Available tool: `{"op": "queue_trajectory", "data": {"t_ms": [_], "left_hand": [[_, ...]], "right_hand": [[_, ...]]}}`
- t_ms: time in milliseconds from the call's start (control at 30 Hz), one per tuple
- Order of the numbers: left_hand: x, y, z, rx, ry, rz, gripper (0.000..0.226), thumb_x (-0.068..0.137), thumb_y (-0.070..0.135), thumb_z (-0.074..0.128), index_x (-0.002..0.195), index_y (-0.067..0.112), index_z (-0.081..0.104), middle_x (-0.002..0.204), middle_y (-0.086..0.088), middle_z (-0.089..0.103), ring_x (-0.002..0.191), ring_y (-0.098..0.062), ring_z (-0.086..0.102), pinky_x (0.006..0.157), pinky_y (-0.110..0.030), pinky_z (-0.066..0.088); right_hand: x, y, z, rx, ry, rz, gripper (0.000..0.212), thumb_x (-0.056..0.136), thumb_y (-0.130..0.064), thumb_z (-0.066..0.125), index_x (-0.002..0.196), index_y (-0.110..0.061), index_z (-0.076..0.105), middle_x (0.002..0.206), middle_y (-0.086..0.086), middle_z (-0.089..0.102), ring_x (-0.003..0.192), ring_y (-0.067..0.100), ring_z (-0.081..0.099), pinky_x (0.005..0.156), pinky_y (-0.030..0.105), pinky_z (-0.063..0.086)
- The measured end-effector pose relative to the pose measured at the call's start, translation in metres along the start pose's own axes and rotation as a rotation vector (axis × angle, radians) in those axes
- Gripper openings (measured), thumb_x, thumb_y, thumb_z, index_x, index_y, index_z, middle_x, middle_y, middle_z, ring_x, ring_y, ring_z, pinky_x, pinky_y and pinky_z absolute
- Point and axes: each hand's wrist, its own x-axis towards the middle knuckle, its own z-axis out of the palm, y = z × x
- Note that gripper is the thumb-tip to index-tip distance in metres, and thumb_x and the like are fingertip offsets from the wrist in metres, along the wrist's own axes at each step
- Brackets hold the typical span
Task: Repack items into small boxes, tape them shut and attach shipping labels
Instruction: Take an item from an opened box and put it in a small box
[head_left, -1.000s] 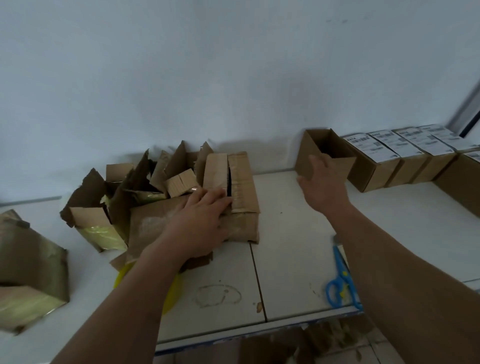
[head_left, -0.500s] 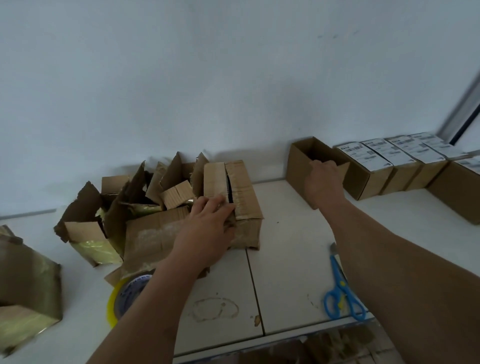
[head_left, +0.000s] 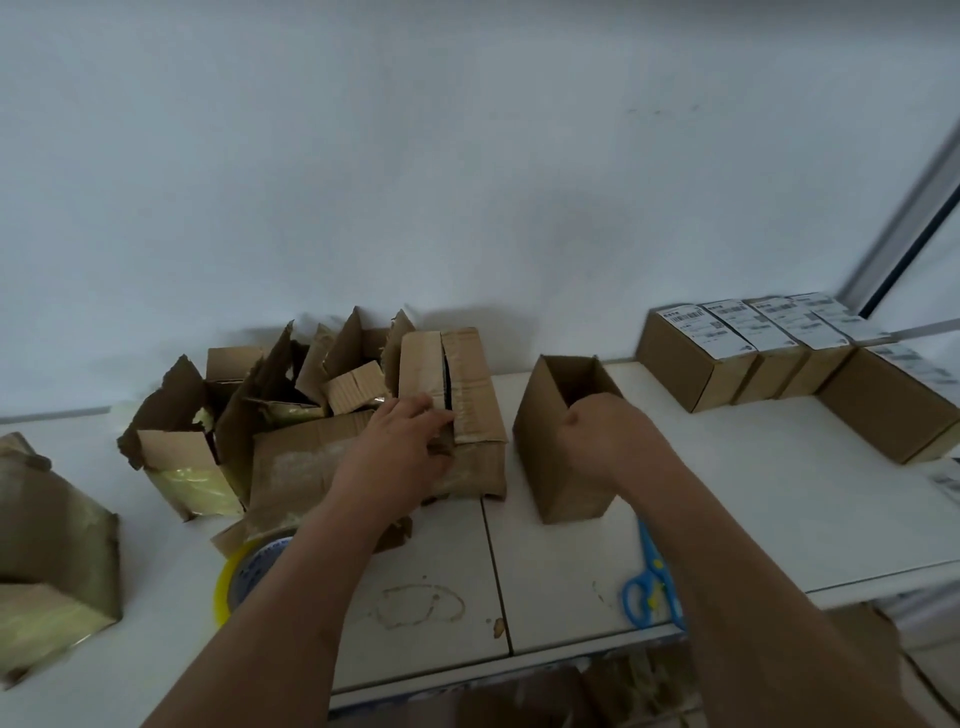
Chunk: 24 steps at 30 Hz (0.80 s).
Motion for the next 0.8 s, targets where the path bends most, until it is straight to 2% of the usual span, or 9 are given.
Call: {"op": "queue_trajectory", "data": {"t_ms": [100,200,367,600,700,800], "left_hand": [[-0.008,-0.001,-0.006,0.012,-0.012,0.011,0.053,0.092,0.035,0.063,0.142,0.035,0.046,0.149,0.009,0.035,0.137,-0.015,0.029,0.111,-0.035,0.032],[-0.02,0.001,-0.012,0.041,-0.047,0.017,0.052,0.091,0.037,0.062,0.141,0.036,0.047,0.146,0.008,0.036,0.135,-0.015,0.032,0.109,-0.035,0.034],[-0.045,0.004,-0.021,0.136,-0.104,0.06,0.051,0.091,0.04,0.061,0.139,0.041,0.046,0.147,0.008,0.034,0.132,-0.016,0.035,0.105,-0.035,0.038],[-0.067,0.0,-0.022,0.14,-0.147,0.118,0.05,0.091,0.042,0.061,0.138,0.042,0.045,0.146,0.008,0.03,0.131,-0.017,0.03,0.101,-0.033,0.039],[-0.069,0.0,-0.022,0.156,-0.151,0.141,0.051,0.09,0.044,0.061,0.138,0.043,0.044,0.146,0.007,0.028,0.133,-0.017,0.029,0.099,-0.034,0.041],[-0.067,-0.004,-0.023,0.104,-0.183,0.133,0.053,0.088,0.047,0.063,0.138,0.045,0.045,0.148,0.01,0.027,0.134,-0.015,0.027,0.102,-0.033,0.038]], "right_hand": [[-0.035,-0.006,0.002,0.006,-0.031,-0.004,0.031,0.093,-0.02,0.047,0.063,-0.017,0.046,0.063,-0.002,0.044,0.059,0.013,0.045,0.055,0.026,0.035],[-0.056,-0.01,0.011,0.005,-0.063,-0.026,0.027,0.095,-0.023,0.046,0.069,-0.017,0.049,0.069,-0.002,0.044,0.065,0.013,0.049,0.066,0.03,0.049],[-0.069,-0.013,0.019,0.042,-0.084,-0.074,0.026,0.097,-0.023,0.045,0.072,-0.023,0.047,0.081,-0.001,0.047,0.072,0.012,0.052,0.077,0.031,0.05],[-0.074,-0.022,0.015,0.098,-0.147,-0.092,0.024,0.097,-0.019,0.047,0.078,-0.013,0.06,0.075,0.0,0.053,0.07,0.01,0.051,0.072,0.024,0.047],[-0.075,-0.025,0.016,0.089,-0.142,-0.118,0.021,0.097,-0.02,0.046,0.092,-0.011,0.065,0.084,0.001,0.058,0.075,0.01,0.053,0.076,0.028,0.05],[-0.077,-0.029,0.018,0.037,-0.084,-0.129,0.028,0.098,-0.027,0.046,0.122,-0.025,0.06,0.109,-0.005,0.061,0.093,0.009,0.056,0.083,0.027,0.047]]}}
